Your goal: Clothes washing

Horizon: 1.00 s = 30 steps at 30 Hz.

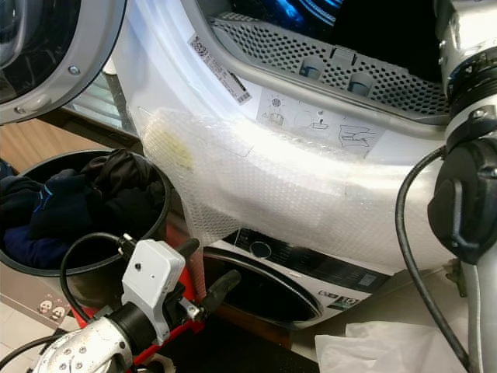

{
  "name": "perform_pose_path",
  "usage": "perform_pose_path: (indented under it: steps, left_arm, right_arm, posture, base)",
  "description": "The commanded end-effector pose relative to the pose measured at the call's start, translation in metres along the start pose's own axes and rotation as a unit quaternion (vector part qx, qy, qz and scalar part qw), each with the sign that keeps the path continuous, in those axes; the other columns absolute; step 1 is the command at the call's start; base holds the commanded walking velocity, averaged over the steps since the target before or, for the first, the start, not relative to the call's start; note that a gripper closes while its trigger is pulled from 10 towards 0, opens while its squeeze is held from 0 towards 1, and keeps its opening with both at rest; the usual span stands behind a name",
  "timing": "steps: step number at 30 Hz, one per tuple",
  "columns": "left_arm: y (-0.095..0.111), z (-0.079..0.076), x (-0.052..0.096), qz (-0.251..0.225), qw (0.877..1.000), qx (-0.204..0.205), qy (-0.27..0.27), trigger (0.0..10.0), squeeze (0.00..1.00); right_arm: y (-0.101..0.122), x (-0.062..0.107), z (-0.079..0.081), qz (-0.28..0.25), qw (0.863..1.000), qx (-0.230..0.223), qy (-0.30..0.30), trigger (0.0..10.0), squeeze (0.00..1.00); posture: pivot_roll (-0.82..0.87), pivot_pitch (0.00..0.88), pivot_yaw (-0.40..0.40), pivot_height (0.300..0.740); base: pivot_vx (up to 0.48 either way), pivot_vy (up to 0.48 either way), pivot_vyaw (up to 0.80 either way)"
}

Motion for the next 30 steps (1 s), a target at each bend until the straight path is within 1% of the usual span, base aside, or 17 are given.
perform_pose_path:
  steps: [1,2,3,5,9,14,16,17,18,19,22,23,26,29,30]
  left_arm:
    - [-0.001,-0.005,0.000,0.001,1.000,0.007,-0.013,10.0,0.00]
    - [-0.001,-0.005,0.000,0.001,1.000,0.007,-0.014,10.0,0.00]
    - [0.001,-0.003,-0.002,-0.004,1.000,0.018,-0.015,10.0,0.00]
    - [0.002,-0.002,-0.003,-0.007,1.000,0.022,-0.015,10.0,0.00]
    - [0.002,-0.002,-0.003,-0.008,1.000,0.020,-0.015,10.0,0.00]
    - [0.002,-0.001,-0.003,-0.008,1.000,0.020,-0.014,10.0,0.00]
    - [0.002,-0.001,-0.003,-0.008,1.000,0.020,-0.014,10.0,0.00]
    - [0.003,-0.001,-0.003,-0.008,1.000,0.019,-0.015,10.0,0.00]
    - [0.003,-0.001,-0.003,-0.008,1.000,0.019,-0.015,10.0,0.00]
    - [0.002,0.000,-0.003,-0.008,1.000,0.020,-0.015,10.0,0.00]
    - [0.002,0.000,-0.003,-0.008,1.000,0.021,-0.014,10.0,0.00]
    - [0.002,0.000,-0.003,-0.007,1.000,0.020,-0.014,10.0,0.00]
    - [0.002,0.000,-0.003,-0.007,1.000,0.019,-0.016,10.0,0.00]
    - [0.002,0.002,-0.004,-0.008,1.000,0.019,-0.017,10.0,0.00]
    - [0.002,0.002,-0.004,-0.007,1.000,0.019,-0.020,10.0,0.00]
  right_arm:
    - [0.013,0.002,-0.010,-0.023,1.000,0.007,-0.011,10.0,1.00]
    - [0.011,0.001,-0.003,-0.013,0.999,0.040,0.015,10.0,1.00]
    - [-0.015,0.005,0.014,0.050,0.992,0.032,0.111,10.0,0.00]
    - [-0.024,0.007,0.019,0.071,0.987,0.021,0.144,10.0,0.00]
    - [-0.022,0.007,0.019,0.067,0.987,0.021,0.144,10.0,0.00]
    - [-0.022,0.007,0.018,0.066,0.987,0.005,0.144,10.0,0.00]
    - [-0.024,0.008,0.015,0.072,0.987,0.018,0.142,10.0,0.00]
    - [-0.029,0.010,0.009,0.088,0.984,0.051,0.145,10.0,0.00]
    - [-0.029,0.010,0.009,0.088,0.984,0.051,0.145,10.0,0.00]
    - [-0.032,0.013,0.004,0.100,0.981,0.078,0.150,10.0,0.00]
    - [-0.028,0.018,-0.017,0.109,0.978,0.117,0.132,10.0,0.00]
    - [-0.022,0.019,-0.026,0.101,0.981,0.114,0.118,10.0,0.00]
    - [-0.008,0.022,-0.041,0.076,0.988,0.093,0.098,10.0,0.00]
    - [0.004,0.027,-0.055,0.053,0.994,0.050,0.086,10.0,0.00]
    - [0.008,0.029,-0.059,0.041,0.995,0.022,0.089,10.0,0.00]
  posture:
    - [0.13,0.191,-0.167,0.740]
    - [0.13,0.190,-0.167,0.740]
    - [0.11,0.191,-0.157,0.740]
    - [0.11,0.191,-0.157,0.740]
    - [0.11,0.191,-0.157,0.740]
    - [0.11,0.188,-0.155,0.740]
    - [0.11,0.188,-0.156,0.740]
    - [0.11,0.187,-0.156,0.740]
    - [0.11,0.187,-0.156,0.740]
    - [0.11,0.186,-0.157,0.740]
    - [0.11,0.184,-0.155,0.740]
    - [0.11,0.184,-0.155,0.740]
    - [0.11,0.181,-0.151,0.740]
    - [0.11,0.177,-0.142,0.740]
    - [0.10,0.173,-0.134,0.740]
  base:
    - [0.000,0.000,0.00]
    - [0.000,0.000,0.00]
    - [0.000,0.000,0.00]
    - [0.000,0.000,0.00]
    - [0.000,0.000,0.00]
    - [0.000,0.000,0.00]
    - [0.000,0.000,0.00]
    - [0.000,0.000,0.00]
    - [0.000,0.000,0.00]
    - [0.000,0.000,0.00]
    - [0.000,0.000,0.00]
    - [0.000,0.000,0.00]
    - [0.000,0.000,0.00]
    - [0.000,0.000,0.00]
    - [0.000,0.000,0.00]
Point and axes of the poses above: a point about 5 cm out from each wrist's last joint towards the gripper, its own x axis pointing back from the gripper into the wrist, its own y axis along the axis of the wrist's last joint, z = x × y, the point moved 4 cm from there along -x, pointing out of the wrist towards the gripper, and after that the axes turned 5 degrees about -x, right-handed, at the moved point
